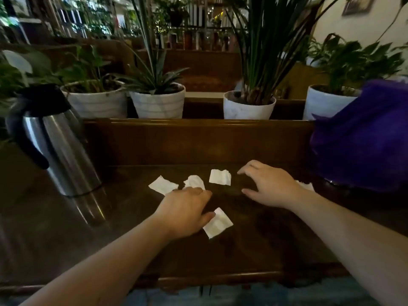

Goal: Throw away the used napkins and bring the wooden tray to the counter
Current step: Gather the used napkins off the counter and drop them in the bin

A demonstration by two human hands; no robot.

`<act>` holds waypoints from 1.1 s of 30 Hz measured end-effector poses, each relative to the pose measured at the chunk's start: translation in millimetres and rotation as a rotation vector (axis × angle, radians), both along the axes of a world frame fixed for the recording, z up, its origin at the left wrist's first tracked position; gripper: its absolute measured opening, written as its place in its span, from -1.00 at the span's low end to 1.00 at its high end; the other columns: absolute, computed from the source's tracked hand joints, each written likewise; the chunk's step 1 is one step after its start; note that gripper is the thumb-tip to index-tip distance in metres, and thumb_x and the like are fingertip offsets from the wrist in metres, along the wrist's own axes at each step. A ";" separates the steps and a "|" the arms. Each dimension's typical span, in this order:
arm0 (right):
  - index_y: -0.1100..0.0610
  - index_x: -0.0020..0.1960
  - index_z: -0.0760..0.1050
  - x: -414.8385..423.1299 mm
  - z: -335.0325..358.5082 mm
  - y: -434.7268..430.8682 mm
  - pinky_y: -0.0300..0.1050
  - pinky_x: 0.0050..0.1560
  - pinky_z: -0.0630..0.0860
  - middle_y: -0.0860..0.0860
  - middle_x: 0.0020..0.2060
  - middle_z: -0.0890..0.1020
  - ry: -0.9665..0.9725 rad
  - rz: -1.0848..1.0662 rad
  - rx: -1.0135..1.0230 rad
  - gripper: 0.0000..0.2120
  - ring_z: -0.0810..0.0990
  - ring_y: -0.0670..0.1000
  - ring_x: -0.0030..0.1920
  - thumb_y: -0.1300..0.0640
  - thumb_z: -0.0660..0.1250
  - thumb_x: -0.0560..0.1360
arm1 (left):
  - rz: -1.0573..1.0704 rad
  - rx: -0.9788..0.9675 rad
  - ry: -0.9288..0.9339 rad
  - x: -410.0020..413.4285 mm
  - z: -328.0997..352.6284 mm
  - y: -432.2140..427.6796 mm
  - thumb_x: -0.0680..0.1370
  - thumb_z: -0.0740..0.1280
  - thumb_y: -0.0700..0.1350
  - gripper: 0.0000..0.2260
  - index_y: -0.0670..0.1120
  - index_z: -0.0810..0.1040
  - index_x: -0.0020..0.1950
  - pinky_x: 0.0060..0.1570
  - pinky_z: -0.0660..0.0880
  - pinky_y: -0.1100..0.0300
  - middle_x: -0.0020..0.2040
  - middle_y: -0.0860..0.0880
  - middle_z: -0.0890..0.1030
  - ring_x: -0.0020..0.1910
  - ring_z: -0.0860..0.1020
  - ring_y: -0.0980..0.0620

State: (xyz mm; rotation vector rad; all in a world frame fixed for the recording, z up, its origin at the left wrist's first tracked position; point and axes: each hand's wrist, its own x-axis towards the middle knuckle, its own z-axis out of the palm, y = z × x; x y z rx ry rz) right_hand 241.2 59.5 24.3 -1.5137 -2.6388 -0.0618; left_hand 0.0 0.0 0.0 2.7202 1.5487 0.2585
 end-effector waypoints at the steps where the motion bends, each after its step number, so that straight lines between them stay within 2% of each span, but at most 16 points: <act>1: -0.12 0.34 0.32 -2.7 -0.4 3.6 -0.24 -0.20 0.51 -0.09 0.31 0.40 -0.014 -0.015 -0.005 -0.54 0.52 -0.11 0.07 -0.15 0.32 0.48 | 0.005 -0.032 0.004 2.6 -2.8 2.3 0.53 0.17 0.22 -0.55 0.02 0.34 0.33 -0.01 0.57 0.02 0.18 -0.02 0.56 0.09 0.54 0.02; 4: -0.12 0.32 0.33 -6.4 -6.2 15.2 -0.22 -0.20 0.51 -0.09 0.29 0.43 -0.006 -0.028 -0.012 -0.55 0.53 -0.10 0.06 -0.15 0.32 0.48 | -0.020 -0.087 0.031 11.1 -16.8 8.8 0.54 0.17 0.19 -0.59 0.02 0.37 0.30 -0.03 0.56 0.02 0.17 -0.03 0.54 0.07 0.52 0.01; 7: -0.11 0.30 0.36 -11.9 -9.4 30.6 -0.28 -0.26 0.41 -0.10 0.22 0.46 0.016 -0.005 -0.033 -0.57 0.52 -0.14 0.00 -0.13 0.33 0.47 | -0.069 -0.160 0.082 14.3 -27.9 14.7 0.53 0.21 0.16 -0.61 0.03 0.39 0.31 -0.06 0.50 0.08 0.13 -0.01 0.49 0.04 0.49 0.01; 10: -0.13 0.22 0.42 -18.3 -18.1 45.6 -0.34 -0.33 0.32 -0.14 0.09 0.49 0.035 0.002 -0.071 -0.65 0.46 -0.20 -0.14 -0.10 0.35 0.46 | -0.082 -0.132 0.017 12.6 -37.9 15.1 0.55 0.22 0.11 -0.72 0.06 0.47 0.22 -0.10 0.46 0.13 0.05 0.01 0.49 -0.06 0.48 0.05; 13: -0.11 0.15 0.47 -27.5 -34.1 59.9 -0.30 -0.30 0.34 -0.14 0.01 0.49 0.076 -0.017 -0.137 -0.72 0.46 -0.18 -0.14 -0.05 0.37 0.46 | -0.098 -0.071 -0.042 8.2 -43.9 12.7 0.57 0.18 0.06 -0.80 0.05 0.51 0.11 -0.17 0.38 0.20 -0.04 0.04 0.52 -0.11 0.50 0.07; 18: -0.07 0.26 0.46 -46.7 -55.5 81.9 -0.20 -0.22 0.40 -0.10 0.10 0.45 0.135 -0.073 -0.171 -0.66 0.49 -0.08 0.02 -0.03 0.32 0.49 | -0.004 -0.028 -0.161 -11.3 -32.1 14.9 0.57 0.11 0.11 -0.79 0.09 0.49 0.05 -0.26 0.39 0.27 -0.10 0.10 0.54 -0.19 0.49 0.15; 20: -0.05 0.31 0.42 -52.1 -61.2 88.9 -0.14 -0.14 0.46 -0.06 0.17 0.43 0.122 -0.100 -0.184 -0.64 0.49 -0.05 0.06 -0.03 0.28 0.52 | 0.074 0.029 -0.170 -27.2 -24.2 21.6 0.56 0.15 0.11 -0.81 0.10 0.51 0.02 -0.37 0.29 0.34 -0.13 0.12 0.56 -0.26 0.47 0.18; 22: -0.05 0.27 0.44 -57.6 -64.5 94.9 -0.13 -0.14 0.47 -0.04 0.17 0.43 0.114 -0.118 -0.197 -0.70 0.50 -0.04 0.02 -0.02 0.27 0.54 | 0.177 0.089 -0.170 -49.0 -17.6 33.1 0.54 0.21 0.09 -0.86 0.12 0.52 -0.01 -0.42 0.19 0.38 -0.16 0.14 0.56 -0.31 0.43 0.20; 26: -0.07 0.14 0.48 -60.6 -65.1 98.2 -0.13 -0.19 0.42 -0.05 0.07 0.49 0.107 -0.121 -0.216 -0.83 0.48 -0.07 -0.06 0.00 0.26 0.55 | 0.316 0.109 -0.130 -88.0 -14.7 65.6 0.55 0.21 0.08 -0.86 0.10 0.51 0.00 -0.35 0.28 0.30 -0.21 0.17 0.45 -0.27 0.41 0.20; 29: -0.06 0.11 0.49 -58.7 -61.7 92.0 -0.14 -0.17 0.45 -0.06 0.01 0.51 0.109 -0.107 -0.205 -0.85 0.48 -0.07 -0.07 0.00 0.26 0.56 | 0.418 0.074 -0.098 -100.8 -23.6 86.4 0.55 0.21 0.09 -0.83 0.08 0.53 0.04 -0.29 0.38 0.21 -0.17 0.14 0.46 -0.21 0.45 0.14; 31: -0.05 0.10 0.50 -58.2 -55.6 87.8 -0.15 -0.16 0.43 -0.08 -0.02 0.51 0.132 -0.097 -0.201 -0.86 0.48 -0.08 -0.06 0.00 0.26 0.56 | 0.466 0.003 -0.104 -103.1 -35.4 92.9 0.53 0.23 0.10 -0.80 0.08 0.52 0.09 -0.26 0.38 0.21 -0.07 0.09 0.50 -0.14 0.46 0.12; 33: -0.05 0.08 0.51 -59.9 -47.2 83.9 -0.17 -0.18 0.42 -0.10 -0.05 0.51 0.179 -0.072 -0.197 -0.87 0.49 -0.09 -0.08 0.00 0.28 0.55 | 0.487 -0.081 -0.077 -103.3 -49.3 92.9 0.52 0.24 0.13 -0.72 0.09 0.47 0.20 -0.10 0.45 0.15 0.12 0.01 0.50 0.05 0.47 0.04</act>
